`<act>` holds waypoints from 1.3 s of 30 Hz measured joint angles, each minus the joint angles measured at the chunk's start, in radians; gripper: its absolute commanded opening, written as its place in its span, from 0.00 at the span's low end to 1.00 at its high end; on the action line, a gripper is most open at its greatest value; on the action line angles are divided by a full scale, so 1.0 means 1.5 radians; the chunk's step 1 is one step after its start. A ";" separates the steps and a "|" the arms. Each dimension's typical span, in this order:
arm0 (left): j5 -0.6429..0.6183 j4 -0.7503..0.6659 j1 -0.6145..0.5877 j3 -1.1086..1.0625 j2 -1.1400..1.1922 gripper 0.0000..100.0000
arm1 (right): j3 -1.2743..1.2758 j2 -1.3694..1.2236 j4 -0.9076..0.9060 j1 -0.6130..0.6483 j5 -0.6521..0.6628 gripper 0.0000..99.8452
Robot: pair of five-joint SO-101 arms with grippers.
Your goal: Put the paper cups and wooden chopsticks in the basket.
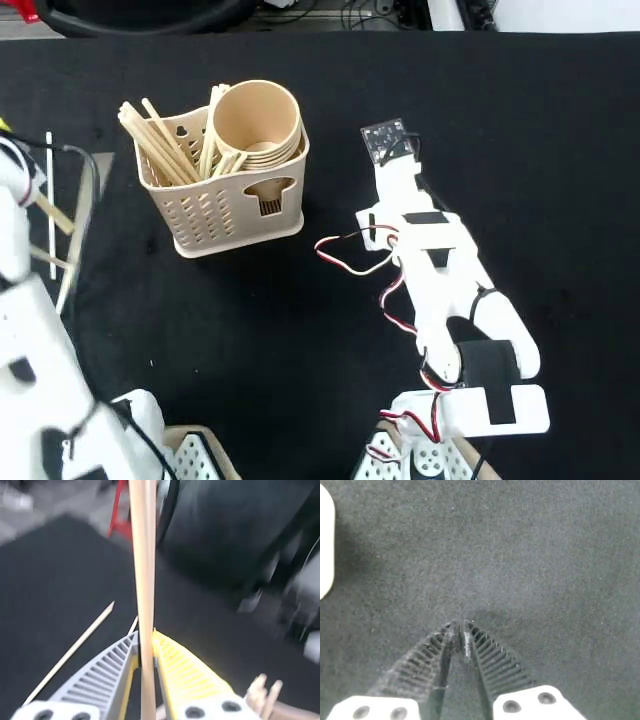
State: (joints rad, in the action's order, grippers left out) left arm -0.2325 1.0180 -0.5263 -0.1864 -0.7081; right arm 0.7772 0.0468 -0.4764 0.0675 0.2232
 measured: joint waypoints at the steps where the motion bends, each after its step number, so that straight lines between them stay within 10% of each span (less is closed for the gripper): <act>1: -0.011 -0.045 0.000 -0.035 -0.031 0.03 | 0.000 0.000 0.000 0.000 0.000 0.01; 13: -0.072 -0.451 0.116 -0.344 -0.299 0.03 | 0.000 0.000 0.000 0.000 0.000 0.01; 39: -0.012 -0.626 0.299 -0.454 -0.059 0.10 | 0.000 0.000 0.000 0.000 0.000 0.01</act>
State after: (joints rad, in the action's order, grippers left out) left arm -0.2509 0.0790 -0.0783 -0.8677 -0.7971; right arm 0.7772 0.0468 -0.4764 0.0675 0.2232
